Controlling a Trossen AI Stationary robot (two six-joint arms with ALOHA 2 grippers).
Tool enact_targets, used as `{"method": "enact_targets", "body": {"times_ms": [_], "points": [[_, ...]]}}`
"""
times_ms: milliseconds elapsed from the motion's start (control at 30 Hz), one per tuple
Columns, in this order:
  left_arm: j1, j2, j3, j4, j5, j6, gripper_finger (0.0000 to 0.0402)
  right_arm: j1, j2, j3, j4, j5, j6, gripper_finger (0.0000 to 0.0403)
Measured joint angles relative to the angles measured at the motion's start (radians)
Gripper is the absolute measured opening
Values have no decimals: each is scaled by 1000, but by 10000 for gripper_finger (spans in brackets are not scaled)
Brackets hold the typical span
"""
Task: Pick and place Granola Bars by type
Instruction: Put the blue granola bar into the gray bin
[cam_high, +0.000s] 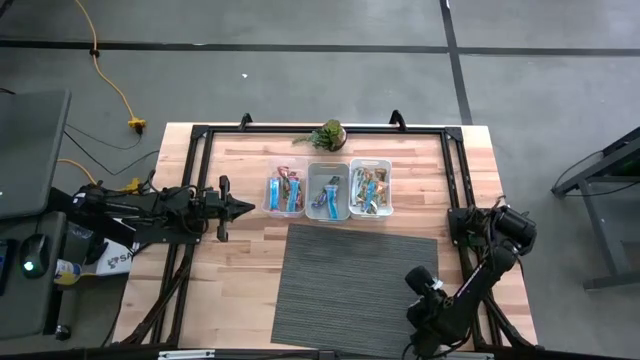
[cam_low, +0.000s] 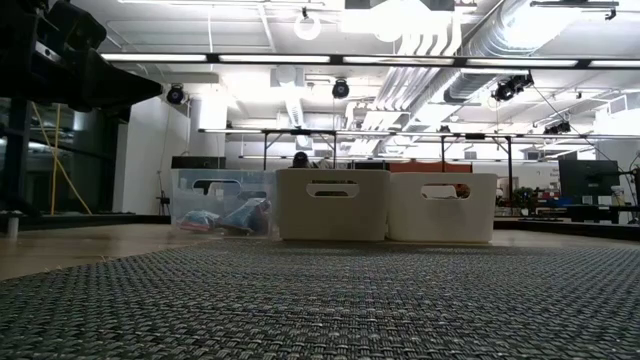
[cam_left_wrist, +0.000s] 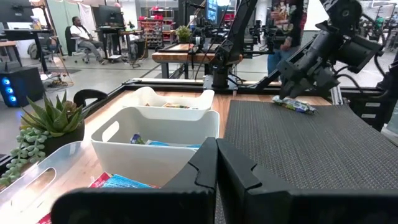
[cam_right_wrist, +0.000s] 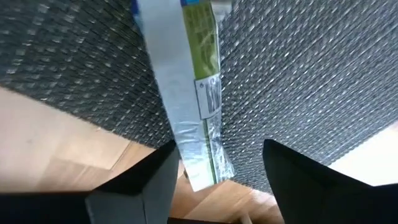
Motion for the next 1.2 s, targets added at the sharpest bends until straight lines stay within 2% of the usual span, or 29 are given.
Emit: {"method": "enact_targets", "body": {"times_ms": [200,567,1033,1200], "points": [[0,0,0,0,0,0,0,-2,0,-67,37,5,23,229],[0,0,0,0,0,0,0,-2,-2,-112,121,0,50,218],[0,0,0,0,0,0,0,-3,0,-85,70,-21,162,103],[0,0,0,0,0,0,0,-14,0,-51,56,-22,191,77]]}}
